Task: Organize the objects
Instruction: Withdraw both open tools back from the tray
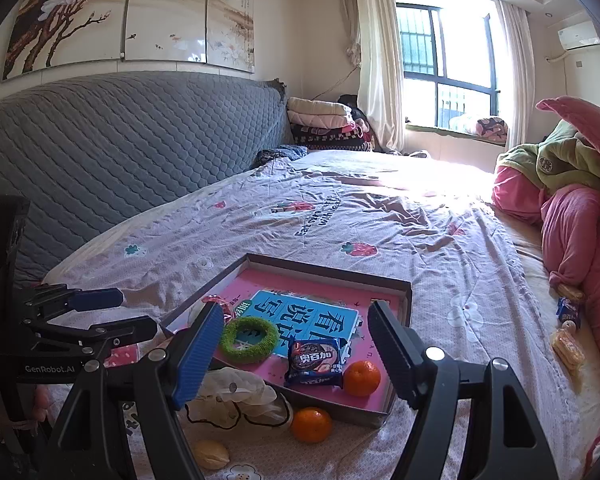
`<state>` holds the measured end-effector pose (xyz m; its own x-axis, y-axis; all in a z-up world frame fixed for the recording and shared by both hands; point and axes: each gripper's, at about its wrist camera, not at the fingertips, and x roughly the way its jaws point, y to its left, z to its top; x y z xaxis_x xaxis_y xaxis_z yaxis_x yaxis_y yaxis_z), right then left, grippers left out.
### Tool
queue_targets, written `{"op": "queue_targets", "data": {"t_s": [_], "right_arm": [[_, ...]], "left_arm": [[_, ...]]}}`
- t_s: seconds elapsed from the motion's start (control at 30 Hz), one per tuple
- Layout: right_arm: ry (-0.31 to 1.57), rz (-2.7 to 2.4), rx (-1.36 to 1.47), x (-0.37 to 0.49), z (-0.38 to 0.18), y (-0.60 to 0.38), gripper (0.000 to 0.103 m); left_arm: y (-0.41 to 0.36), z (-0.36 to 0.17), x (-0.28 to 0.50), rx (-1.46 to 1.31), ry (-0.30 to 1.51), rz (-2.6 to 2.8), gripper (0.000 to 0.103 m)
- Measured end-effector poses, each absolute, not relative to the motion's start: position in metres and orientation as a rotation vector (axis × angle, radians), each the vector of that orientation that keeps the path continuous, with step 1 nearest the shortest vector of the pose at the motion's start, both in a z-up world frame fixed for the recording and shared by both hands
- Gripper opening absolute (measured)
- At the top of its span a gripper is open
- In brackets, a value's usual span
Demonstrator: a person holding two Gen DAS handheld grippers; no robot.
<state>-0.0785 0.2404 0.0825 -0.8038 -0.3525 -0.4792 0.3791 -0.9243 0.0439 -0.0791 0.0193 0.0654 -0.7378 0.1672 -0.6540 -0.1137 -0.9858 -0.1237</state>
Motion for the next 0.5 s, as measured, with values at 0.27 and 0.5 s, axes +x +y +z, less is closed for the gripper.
{"op": "queue_targets", "data": {"t_s": [0.27,0.5], "right_arm": [[0.074,-2.659,0.694,-0.072,0.08,0.24,0.074],[0.067,-2.661,0.7,-0.067,0.076,0.243,0.074]], "left_arm": [[0.017,0.061,-0.071,-1.075,-0.107,2.793,0.074],[0.014,0.057,-0.067,-1.092,-0.11,2.79,0.074]]}}
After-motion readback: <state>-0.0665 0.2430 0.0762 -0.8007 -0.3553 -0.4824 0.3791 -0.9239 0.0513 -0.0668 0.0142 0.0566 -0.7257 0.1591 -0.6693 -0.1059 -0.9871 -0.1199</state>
